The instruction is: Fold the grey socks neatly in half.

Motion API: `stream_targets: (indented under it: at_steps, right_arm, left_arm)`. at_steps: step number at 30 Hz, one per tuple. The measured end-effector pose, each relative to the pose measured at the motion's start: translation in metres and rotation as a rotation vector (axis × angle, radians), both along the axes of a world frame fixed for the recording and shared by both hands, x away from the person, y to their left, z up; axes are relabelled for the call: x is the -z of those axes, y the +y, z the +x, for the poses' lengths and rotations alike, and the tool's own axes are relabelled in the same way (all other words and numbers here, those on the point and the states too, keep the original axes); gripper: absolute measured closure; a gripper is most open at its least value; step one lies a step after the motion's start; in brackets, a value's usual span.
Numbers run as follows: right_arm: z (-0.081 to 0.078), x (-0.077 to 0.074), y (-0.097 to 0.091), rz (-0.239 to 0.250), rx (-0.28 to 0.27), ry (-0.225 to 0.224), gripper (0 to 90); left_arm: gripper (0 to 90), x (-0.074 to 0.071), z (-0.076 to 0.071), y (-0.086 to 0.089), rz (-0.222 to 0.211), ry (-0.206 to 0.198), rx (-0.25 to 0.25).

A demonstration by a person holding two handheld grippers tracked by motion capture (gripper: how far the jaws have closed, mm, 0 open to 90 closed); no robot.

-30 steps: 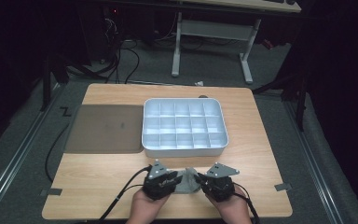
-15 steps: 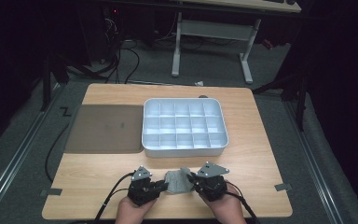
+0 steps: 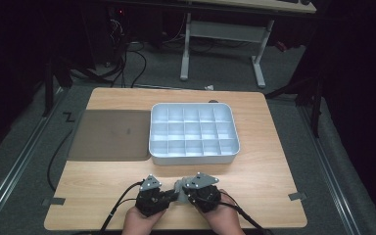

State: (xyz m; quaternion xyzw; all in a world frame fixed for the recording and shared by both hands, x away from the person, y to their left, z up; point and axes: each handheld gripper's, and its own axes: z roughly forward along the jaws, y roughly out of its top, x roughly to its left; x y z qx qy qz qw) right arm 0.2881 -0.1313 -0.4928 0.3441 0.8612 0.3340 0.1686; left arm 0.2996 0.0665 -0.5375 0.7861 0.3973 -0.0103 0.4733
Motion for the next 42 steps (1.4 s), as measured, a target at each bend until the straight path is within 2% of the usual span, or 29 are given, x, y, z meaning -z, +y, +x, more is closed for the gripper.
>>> stream_targets:
  at_steps: [7, 13, 15, 18, 22, 25, 27, 29, 32, 34, 37, 40, 42]
  right_arm:
    - [0.009, 0.006, 0.01, 0.018, -0.016, 0.019, 84.9]
    - [0.015, 0.013, 0.011, 0.043, -0.004, 0.052, 82.3]
    - [0.014, 0.009, 0.01, 0.063, 0.001, 0.044, 77.3]
    - [0.008, -0.003, 0.006, 0.072, 0.003, 0.005, 72.3]
    - [0.001, -0.018, -0.005, 0.121, 0.017, -0.028, 70.3]
    - [-0.002, -0.021, -0.01, 0.118, 0.027, -0.04, 69.8]
    - [-0.004, -0.019, -0.013, 0.125, 0.035, -0.032, 69.8]
    - [-0.005, -0.013, -0.016, 0.147, 0.033, 0.002, 69.4]
    - [-0.008, -0.001, -0.016, 0.125, 0.039, 0.024, 69.2]
    - [-0.007, 0.006, -0.016, 0.112, 0.046, 0.039, 71.8]
    - [-0.003, 0.012, -0.018, 0.111, 0.054, 0.06, 87.8]
    - [-0.001, 0.01, -0.014, 0.122, 0.036, 0.054, 88.7]
    - [-0.002, 0.004, -0.01, 0.149, 0.019, 0.033, 88.7]
  left_arm:
    - [79.1, 0.0, -0.001, -0.001, 0.014, -0.01, 0.008]
    - [78.5, 0.0, -0.001, -0.001, 0.018, -0.014, 0.008]
    - [78.3, 0.0, -0.001, -0.001, 0.019, -0.017, 0.008]
    - [77.7, 0.0, -0.001, -0.001, 0.018, -0.019, 0.008]
    - [77.2, 0.0, -0.001, -0.001, 0.018, -0.017, 0.006]
    - [77.0, 0.0, -0.001, -0.001, 0.017, -0.019, 0.002]
    - [76.9, 0.0, -0.002, -0.001, 0.016, -0.019, 0.002]
    - [76.9, 0.0, -0.002, -0.001, 0.016, -0.02, 0.002]
    - [77.0, 0.0, -0.002, -0.001, 0.016, -0.021, 0.002]
    - [77.0, 0.0, -0.002, -0.001, 0.017, -0.022, 0.003]
    - [77.1, 0.0, -0.002, -0.002, 0.019, -0.023, 0.002]
    - [77.0, 0.0, -0.002, -0.002, 0.022, -0.026, 0.003]
    - [77.1, 0.0, -0.003, -0.002, 0.021, -0.025, 0.003]
